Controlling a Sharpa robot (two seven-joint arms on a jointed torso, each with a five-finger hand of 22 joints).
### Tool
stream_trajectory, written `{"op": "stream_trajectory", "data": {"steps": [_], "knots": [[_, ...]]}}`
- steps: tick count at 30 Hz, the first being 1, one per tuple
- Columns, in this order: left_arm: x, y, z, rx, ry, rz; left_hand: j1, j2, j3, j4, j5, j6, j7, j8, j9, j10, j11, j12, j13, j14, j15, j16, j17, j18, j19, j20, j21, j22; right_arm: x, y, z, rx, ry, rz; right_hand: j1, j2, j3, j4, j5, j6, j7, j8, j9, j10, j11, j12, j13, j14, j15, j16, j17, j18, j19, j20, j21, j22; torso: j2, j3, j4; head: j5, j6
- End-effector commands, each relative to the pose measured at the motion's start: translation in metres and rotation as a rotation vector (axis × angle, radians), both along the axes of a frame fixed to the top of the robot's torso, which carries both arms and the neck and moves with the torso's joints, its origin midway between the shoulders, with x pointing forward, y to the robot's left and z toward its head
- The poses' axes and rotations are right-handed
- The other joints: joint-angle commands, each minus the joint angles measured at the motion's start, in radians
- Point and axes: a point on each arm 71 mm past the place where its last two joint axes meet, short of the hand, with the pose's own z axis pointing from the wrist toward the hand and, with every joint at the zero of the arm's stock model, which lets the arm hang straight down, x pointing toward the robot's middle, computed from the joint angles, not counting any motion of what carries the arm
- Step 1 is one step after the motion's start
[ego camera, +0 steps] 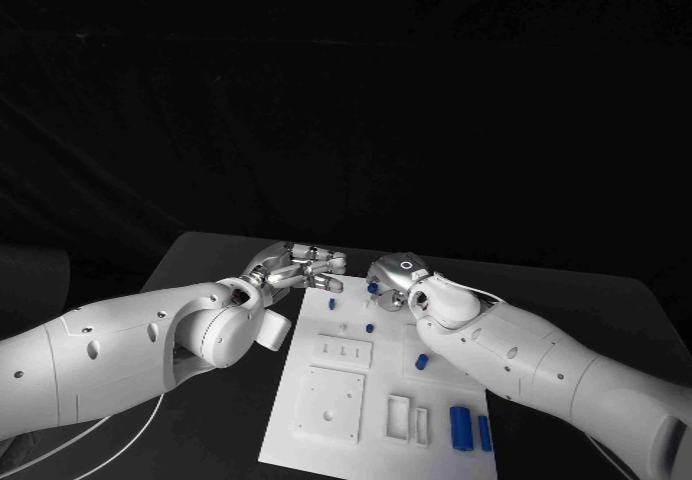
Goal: Assemble the parts on the task board
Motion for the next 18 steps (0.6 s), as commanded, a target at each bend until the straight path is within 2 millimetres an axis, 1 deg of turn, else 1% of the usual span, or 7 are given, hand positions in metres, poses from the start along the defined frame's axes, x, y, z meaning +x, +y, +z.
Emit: {"op": "stream_trajectory", "data": {"steps": [1,5,8,18], "knots": [[-0.0003,-0.0016,0.0017,0.0,-0.005,-0.011,-0.005,-0.003,0.005,0.003,0.007,-0.002,0.002,0.005,0.002,-0.008,0.001,0.004,0.002,-0.008,0.0,0.004,-0.001,-0.007,-0.004,0.0,0.001,-0.001,-0.0016,0.0012,-0.0018,-0.001,0.011,0.011,-0.011,0.003,0.014,0.0,0.007,0.011,0.0,0.004,0.0,0.007,-0.001,0.0,-0.001,-0.004,0.001,-0.001,-0.001,0.015,0.041,0.001,0.006,-0.004,0.0,0.0004,-0.0004,0.0,0.0],[0.0,-0.0012,0.0019,0.001,-0.005,-0.01,-0.003,-0.005,0.005,0.003,0.006,-0.002,0.002,0.005,0.002,-0.008,0.001,0.004,0.002,-0.008,0.0,0.004,-0.001,-0.006,-0.005,0.0,0.001,-0.002,-0.0021,0.0013,-0.0021,0.002,0.009,0.013,-0.012,0.002,0.021,-0.003,0.01,0.011,0.0,0.004,0.0,0.008,-0.001,0.001,-0.001,-0.003,0.001,0.0,0.0,0.016,0.041,0.0,0.008,-0.006,0.001,-0.0001,0.0001,-0.001,0.001],[0.0003,-0.001,0.002,0.002,-0.005,-0.009,-0.003,-0.005,0.005,0.003,0.006,-0.002,0.002,0.005,0.002,-0.008,0.001,0.004,0.002,-0.008,0.0,0.004,-0.001,-0.006,-0.005,0.0,0.001,-0.002,-0.0026,0.0022,-0.0019,0.006,0.008,0.017,-0.014,0.003,0.04,-0.007,0.012,0.012,0.001,0.004,0.0,0.009,-0.001,0.0,-0.001,-0.004,0.001,0.0,0.0,0.017,0.04,0.0,0.012,-0.009,0.001,-0.0004,0.0008,-0.001,0.001],[0.0005,-0.0007,0.0022,0.004,-0.004,-0.004,-0.003,-0.005,0.004,0.003,0.007,-0.003,0.003,0.005,0.001,-0.009,0.001,0.003,0.002,-0.009,0.0,0.004,-0.001,-0.007,-0.005,0.0,0.001,-0.002,-0.003,0.0027,-0.0022,0.01,0.014,0.017,-0.021,0.0,0.078,-0.009,0.019,0.01,0.001,0.004,0.0,0.012,-0.002,0.0,-0.001,-0.004,0.0,0.0,0.0,0.018,0.039,-0.001,0.017,-0.015,0.001,-0.0008,0.0002,-0.002,0.001]]}}
